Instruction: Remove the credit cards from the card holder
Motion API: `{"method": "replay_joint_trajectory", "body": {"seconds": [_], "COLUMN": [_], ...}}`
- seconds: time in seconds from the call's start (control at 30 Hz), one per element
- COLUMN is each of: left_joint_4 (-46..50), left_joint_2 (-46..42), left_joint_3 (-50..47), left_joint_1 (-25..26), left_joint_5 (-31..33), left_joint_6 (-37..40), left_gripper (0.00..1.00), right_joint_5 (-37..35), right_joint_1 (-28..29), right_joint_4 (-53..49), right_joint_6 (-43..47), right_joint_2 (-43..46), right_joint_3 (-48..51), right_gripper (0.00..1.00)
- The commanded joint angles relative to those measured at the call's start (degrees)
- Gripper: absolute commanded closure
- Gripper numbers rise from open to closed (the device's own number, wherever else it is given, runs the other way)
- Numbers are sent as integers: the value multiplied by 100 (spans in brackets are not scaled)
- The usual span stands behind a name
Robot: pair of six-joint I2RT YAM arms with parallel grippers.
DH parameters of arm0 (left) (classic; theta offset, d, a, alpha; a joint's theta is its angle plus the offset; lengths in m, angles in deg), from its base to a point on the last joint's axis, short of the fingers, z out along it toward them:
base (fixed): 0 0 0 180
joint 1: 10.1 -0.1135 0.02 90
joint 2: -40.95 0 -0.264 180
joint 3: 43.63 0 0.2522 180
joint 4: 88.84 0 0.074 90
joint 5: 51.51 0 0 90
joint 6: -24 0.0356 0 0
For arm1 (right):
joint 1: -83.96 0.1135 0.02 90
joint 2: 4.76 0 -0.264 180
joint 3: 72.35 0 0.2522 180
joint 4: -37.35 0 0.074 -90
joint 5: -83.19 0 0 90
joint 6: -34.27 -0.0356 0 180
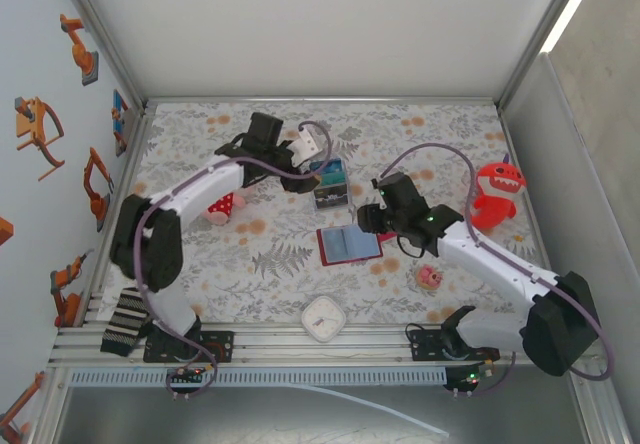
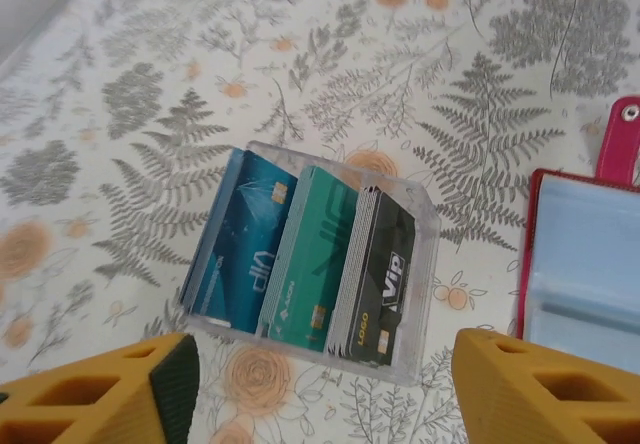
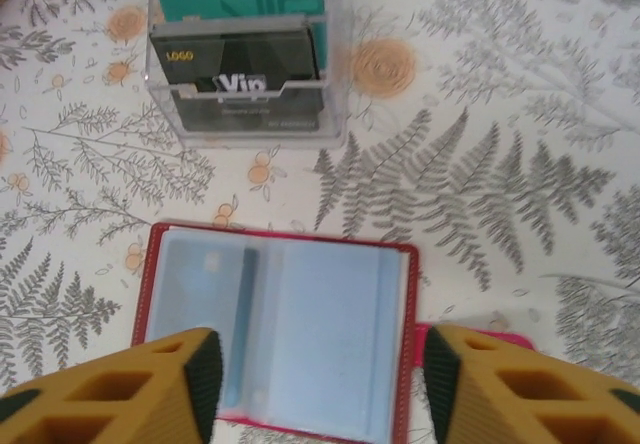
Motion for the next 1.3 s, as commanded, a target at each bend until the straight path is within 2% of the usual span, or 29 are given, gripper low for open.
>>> {"method": "replay_joint_trajectory", "body": {"seconds": [0.0,0.07,0.2,0.37,0.63,0.8,1.0,1.27], "left_joint_4": [-1063,-1439,-1852,-1813,-1397,-1158,-899,-820], "left_joint_2": [-795,-1333,-2196,-3114,-4220,-4534,-4581,-4479], "left_joint_3": [-852,-1432,-2346,-3047,-3634,-3772,-3776,-3711], "left_joint_1": [-39,-41,-35,-39,-39,-42,-48,-45], "left_joint_5": [678,1185,2019,2957,3900,4146,4257,4267], "left_joint_6": [-1062,-1620,-2473,-3234,-3791,-3915,-3985,-4011], "left_gripper": [26,15,4,2,1,3,3,3], "right_joint_5": [-116,-152,-68,-96,-27,-47,-60,-163], "right_joint_1": [394,654,1036,1406,1560,1560,1555,1560], "right_joint_4": [-161,-180,-137,-308,-435,-574,-584,-583], "right_joint_6": [-307,-371,-454,-364,-238,-199,-223,-275], "right_joint_2": [-254,-483,-951,-1706,-2583,-2906,-3048,-3214], "right_joint_3": [-205,-278,-466,-855,-1278,-1475,-1494,-1382], "right_gripper": [51,53,60,66,66,61,49,47]}}
